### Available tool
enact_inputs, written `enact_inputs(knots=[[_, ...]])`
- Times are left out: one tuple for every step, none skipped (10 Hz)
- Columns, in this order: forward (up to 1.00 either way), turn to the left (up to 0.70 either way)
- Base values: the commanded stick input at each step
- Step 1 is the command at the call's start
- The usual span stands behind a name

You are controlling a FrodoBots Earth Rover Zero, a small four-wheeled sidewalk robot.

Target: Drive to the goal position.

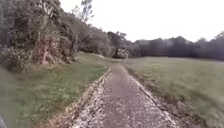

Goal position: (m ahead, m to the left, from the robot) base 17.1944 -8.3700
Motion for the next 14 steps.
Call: enact_inputs(knots=[[0.70,0.00],[0.70,-0.01],[0.70,-0.04],[0.70,-0.16],[0.70,-0.35],[0.70,-0.35],[0.70,-0.35],[0.70,-0.34],[0.70,-0.13],[0.70,0.00],[0.70,0.00],[0.70,0.00],[0.70,0.00],[0.70,0.00]])
